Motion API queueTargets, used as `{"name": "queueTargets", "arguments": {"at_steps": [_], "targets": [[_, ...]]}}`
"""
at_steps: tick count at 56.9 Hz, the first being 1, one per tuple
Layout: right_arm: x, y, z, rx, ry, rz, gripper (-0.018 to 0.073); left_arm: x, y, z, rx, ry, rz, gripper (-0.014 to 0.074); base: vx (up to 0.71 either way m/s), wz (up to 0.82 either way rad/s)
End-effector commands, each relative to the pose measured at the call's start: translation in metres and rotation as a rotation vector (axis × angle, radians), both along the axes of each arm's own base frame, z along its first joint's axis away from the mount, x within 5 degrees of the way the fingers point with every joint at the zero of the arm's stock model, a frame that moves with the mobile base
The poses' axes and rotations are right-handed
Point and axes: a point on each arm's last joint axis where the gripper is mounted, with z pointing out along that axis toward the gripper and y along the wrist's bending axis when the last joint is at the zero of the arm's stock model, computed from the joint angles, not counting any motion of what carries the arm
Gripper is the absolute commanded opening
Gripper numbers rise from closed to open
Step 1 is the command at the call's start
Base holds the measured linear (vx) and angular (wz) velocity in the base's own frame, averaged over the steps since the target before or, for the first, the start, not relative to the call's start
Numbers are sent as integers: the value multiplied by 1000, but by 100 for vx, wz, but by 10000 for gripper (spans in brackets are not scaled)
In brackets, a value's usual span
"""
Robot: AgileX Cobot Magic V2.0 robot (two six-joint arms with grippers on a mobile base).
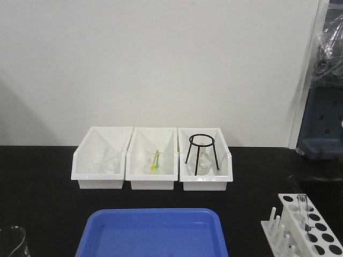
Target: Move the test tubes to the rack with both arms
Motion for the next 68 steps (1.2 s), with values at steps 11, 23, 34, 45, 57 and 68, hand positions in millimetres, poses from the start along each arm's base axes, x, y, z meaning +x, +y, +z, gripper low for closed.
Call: {"name": "queueTargets", "arguments": {"at_steps": [11, 23, 34, 45, 57, 68], "targets": [[-9, -2, 20, -12, -141, -15, 466, -2, -1, 17, -15, -117, -6, -6, 0, 0], [-48, -4, -6, -18, -221, -13, 282, -2, -1, 17, -15, -117, -6, -6, 0, 0], [-99, -5, -75, 16, -220, -7, -6, -2, -1, 17, -15, -117, -6, -6, 0, 0], [-119, -6, -126, 22, -233, -7, -12, -2, -1, 17, -15, -117, -6, -6, 0, 0], [-127, -6, -156, 31, -251, -10, -12, -2, -1, 17, -15, -117, -6, -6, 0, 0], [-126, -6, -158, 30, -217, -14, -8, -2, -1, 18, -15, -119, -6, -6, 0, 0]]}}
